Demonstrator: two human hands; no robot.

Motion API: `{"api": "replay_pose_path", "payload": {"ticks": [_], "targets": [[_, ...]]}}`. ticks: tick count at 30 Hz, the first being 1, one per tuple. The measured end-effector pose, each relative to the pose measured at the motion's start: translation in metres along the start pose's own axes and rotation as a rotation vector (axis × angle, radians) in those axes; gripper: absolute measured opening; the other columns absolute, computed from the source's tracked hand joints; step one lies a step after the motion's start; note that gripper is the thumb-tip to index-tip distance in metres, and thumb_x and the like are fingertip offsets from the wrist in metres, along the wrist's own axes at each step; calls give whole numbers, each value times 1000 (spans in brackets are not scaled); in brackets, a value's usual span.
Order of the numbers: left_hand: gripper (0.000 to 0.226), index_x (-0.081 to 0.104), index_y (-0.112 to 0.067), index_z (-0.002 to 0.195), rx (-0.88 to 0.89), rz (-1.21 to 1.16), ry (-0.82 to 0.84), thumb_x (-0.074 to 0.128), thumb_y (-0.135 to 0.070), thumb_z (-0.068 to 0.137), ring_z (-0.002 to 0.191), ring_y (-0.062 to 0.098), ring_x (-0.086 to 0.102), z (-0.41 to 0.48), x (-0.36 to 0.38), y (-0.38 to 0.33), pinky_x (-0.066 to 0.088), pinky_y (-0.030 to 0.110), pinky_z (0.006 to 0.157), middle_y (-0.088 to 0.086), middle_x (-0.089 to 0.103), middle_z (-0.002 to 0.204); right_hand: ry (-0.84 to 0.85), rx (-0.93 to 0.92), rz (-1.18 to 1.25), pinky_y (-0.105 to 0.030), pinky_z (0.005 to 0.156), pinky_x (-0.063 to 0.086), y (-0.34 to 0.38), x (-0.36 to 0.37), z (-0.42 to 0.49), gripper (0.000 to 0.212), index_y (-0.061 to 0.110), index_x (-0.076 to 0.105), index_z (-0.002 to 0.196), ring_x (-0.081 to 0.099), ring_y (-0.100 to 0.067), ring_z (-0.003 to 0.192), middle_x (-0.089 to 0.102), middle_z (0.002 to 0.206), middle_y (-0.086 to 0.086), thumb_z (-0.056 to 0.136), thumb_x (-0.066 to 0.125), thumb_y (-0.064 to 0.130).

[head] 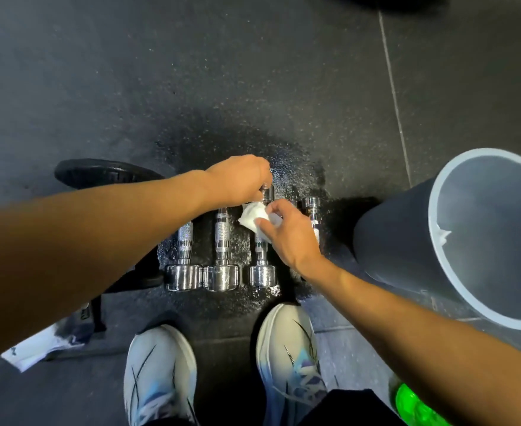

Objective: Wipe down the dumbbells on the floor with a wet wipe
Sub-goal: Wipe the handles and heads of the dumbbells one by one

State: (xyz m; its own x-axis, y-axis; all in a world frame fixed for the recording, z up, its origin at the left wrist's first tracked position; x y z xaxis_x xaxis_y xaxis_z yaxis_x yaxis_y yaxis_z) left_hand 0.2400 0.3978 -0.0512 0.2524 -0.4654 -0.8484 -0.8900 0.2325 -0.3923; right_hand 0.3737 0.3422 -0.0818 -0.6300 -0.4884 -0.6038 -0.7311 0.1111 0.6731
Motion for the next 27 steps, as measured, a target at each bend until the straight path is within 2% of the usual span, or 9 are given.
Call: {"api": "replay_pose_path", "payload": {"ticks": [2, 3, 6, 9, 12, 15, 19, 24, 27], "targets": [[21, 70, -11, 107, -8, 7, -31, 71, -15, 87, 92, 31, 65, -1, 3, -2, 55, 46, 80, 8, 66, 107, -6, -30, -11, -9, 60, 41, 3, -2, -5, 22, 17, 60, 107, 58, -7, 75, 67, 102, 1, 94, 73, 28], [21, 70, -11, 109, -13, -3, -52, 71, -15, 88, 94, 32, 65, -2, 4, -2, 55, 45, 81, 9, 66, 109, 16, -23, 4, -9, 64, 46, 0, -2, -8, 22, 17, 59, 106, 61, -10, 80, 67, 101, 2, 94, 74, 26], [22, 70, -8, 111, -21, -16, -103, 71, -13, 90, 96, 34, 66, -4, 6, 0, 54, 44, 83, 11, 65, 113, 186, 155, 128, -35, 75, 63, -18, 9, -28, 29, 21, 51, 107, 71, -28, 93, 65, 104, 0, 91, 76, 20], [19, 71, -5, 107, -26, -26, -103, 70, -13, 90, 93, 34, 65, -4, 9, 2, 54, 47, 82, 10, 64, 111, 256, 279, 80, -33, 69, 62, -32, 14, -42, 30, 24, 54, 110, 71, -24, 84, 67, 107, -2, 90, 77, 22], [19, 71, -8, 106, -49, -64, -107, 72, -15, 88, 94, 32, 66, -6, 7, 3, 55, 45, 83, 8, 65, 110, 134, 346, 338, -41, 78, 64, -33, 11, -39, 15, 17, 60, 97, 75, -30, 84, 72, 100, -3, 92, 74, 16], [17, 73, -9, 101, -75, -78, -98, 73, -15, 86, 91, 31, 67, -3, 7, 3, 56, 44, 80, 9, 69, 106, -129, 204, 256, -12, 57, 47, -15, -15, -27, 14, 17, 58, 85, 59, -5, 68, 65, 82, 6, 97, 65, 19], [12, 72, -6, 91, -96, -71, -58, 73, -15, 83, 85, 33, 69, -1, 8, 2, 58, 45, 75, 13, 71, 95, -395, -31, 166, -20, 70, 38, 8, -47, -23, 4, 20, 62, 96, 52, -5, 84, 58, 97, 2, 98, 58, 21], [5, 71, -10, 82, -112, -60, -65, 68, -7, 80, 80, 32, 69, 0, 9, 4, 59, 45, 69, 13, 69, 92, -436, -191, 116, -19, 81, 41, 17, -58, -25, 11, 19, 64, 105, 53, -9, 94, 57, 98, 9, 103, 53, 20], [10, 74, -16, 88, -102, -76, -92, 71, -9, 82, 81, 30, 69, 0, 8, 6, 59, 45, 72, 9, 71, 94, -199, -258, 2, -15, 87, 43, 14, -32, -22, 17, 15, 69, 112, 54, -2, 95, 62, 111, 4, 102, 56, 16]]}}
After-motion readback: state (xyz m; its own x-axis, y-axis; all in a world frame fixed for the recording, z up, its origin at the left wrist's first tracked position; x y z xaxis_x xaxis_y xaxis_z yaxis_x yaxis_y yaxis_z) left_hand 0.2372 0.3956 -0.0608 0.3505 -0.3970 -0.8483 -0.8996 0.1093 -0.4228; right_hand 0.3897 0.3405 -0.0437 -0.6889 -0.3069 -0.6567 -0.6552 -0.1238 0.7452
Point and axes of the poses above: each hand's wrist, its own z-axis towards the middle knuckle, its own x-axis out of the palm, y = z × x, the point moved 7 cm from there along z, towards the middle knuckle
